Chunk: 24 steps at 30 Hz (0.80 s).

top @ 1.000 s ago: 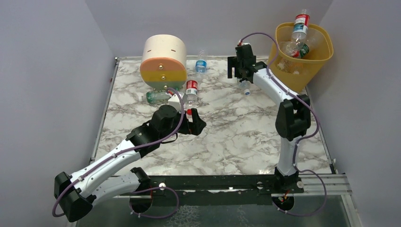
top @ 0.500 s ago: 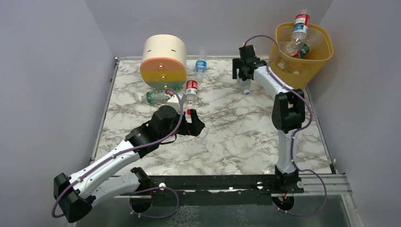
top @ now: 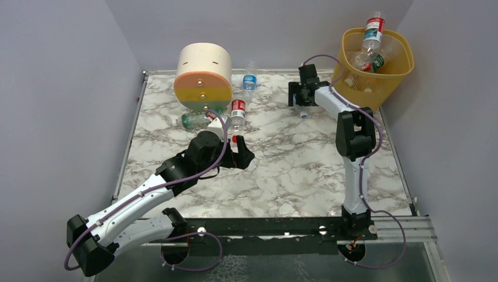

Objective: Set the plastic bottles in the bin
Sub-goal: Pick up the plastic bottle at the center of the board.

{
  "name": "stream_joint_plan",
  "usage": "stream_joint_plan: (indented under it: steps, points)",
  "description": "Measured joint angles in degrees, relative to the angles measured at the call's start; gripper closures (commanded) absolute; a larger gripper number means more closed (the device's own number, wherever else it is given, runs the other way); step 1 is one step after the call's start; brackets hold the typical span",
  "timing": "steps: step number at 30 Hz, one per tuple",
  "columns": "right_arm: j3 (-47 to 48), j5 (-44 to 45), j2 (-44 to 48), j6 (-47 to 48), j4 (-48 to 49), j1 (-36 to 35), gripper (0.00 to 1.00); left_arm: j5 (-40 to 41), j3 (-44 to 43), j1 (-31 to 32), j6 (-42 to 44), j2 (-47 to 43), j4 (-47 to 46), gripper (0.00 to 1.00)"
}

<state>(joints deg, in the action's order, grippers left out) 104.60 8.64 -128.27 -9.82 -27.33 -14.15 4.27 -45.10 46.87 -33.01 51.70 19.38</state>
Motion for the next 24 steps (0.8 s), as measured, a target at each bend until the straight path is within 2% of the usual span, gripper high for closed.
stream_joint_plan:
  steps: [5, 9, 16, 24]
  points:
    - [-2.01, -1.36, -0.35, -0.63, 1.27, -0.02, 0.40, 0.00, 0.00, 0.00, 0.00, 0.00, 0.00, 0.01]
    - [-3.65, -1.60, 0.57, -0.63, 2.40, -0.02, 0.46, 0.00, 0.00, 0.00, 0.00, 0.00, 0.00, 0.01]
    - [-9.07, -2.34, 8.81, -0.37, 2.14, -0.76, 0.47, 0.00, 0.00, 0.00, 0.00, 0.17, -0.04, 0.01]
    - [-11.13, -3.82, 30.40, 0.44, 3.48, -3.65, 0.45, -0.02, 0.00, 0.00, 0.00, 0.35, -0.70, 0.01]
